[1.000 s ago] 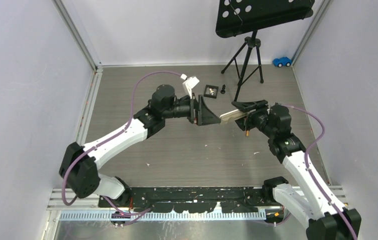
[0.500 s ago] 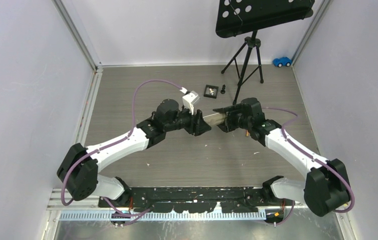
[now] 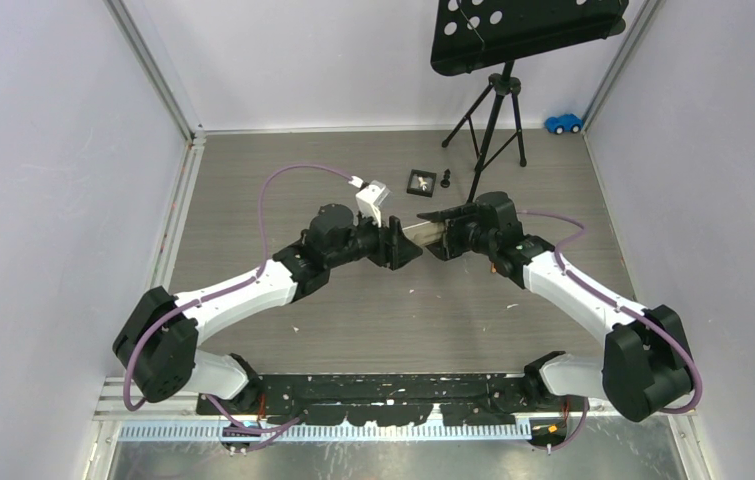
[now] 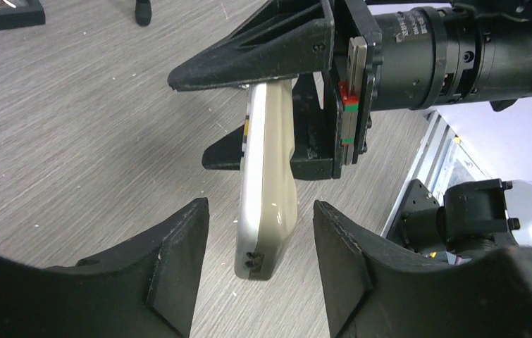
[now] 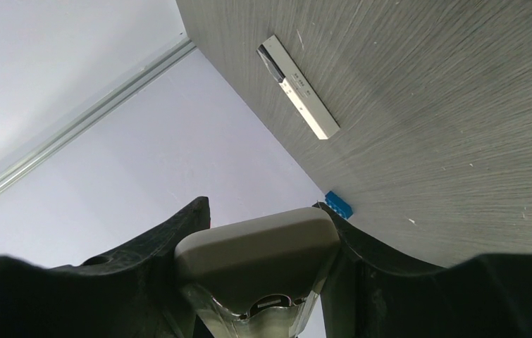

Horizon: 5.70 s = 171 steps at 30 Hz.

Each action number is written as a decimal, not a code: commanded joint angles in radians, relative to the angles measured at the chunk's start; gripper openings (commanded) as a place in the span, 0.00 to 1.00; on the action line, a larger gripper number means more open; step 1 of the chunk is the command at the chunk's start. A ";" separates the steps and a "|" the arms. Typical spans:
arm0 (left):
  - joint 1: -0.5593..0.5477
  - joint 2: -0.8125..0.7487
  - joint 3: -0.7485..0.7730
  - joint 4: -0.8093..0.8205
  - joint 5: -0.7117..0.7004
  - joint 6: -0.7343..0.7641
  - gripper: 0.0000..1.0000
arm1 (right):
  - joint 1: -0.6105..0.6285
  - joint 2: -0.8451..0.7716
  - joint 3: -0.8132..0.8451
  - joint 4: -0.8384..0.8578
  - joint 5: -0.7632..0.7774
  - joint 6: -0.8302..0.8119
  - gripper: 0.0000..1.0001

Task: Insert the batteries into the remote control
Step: Turn over the remote control, then remove the battery cover from the remote control, then adjust the remote control.

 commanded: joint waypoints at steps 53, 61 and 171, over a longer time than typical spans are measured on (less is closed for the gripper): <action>0.211 0.121 0.179 -0.485 0.295 -0.182 0.00 | 0.010 -0.077 -0.084 -0.052 -0.033 -0.725 0.75; 0.256 0.219 0.176 -0.551 0.434 -0.209 0.00 | 0.021 -0.092 -0.130 0.035 -0.096 -0.824 0.42; 0.286 0.094 0.465 -1.017 0.346 0.217 0.00 | 0.117 -0.168 -0.005 -0.067 -0.238 -1.211 0.69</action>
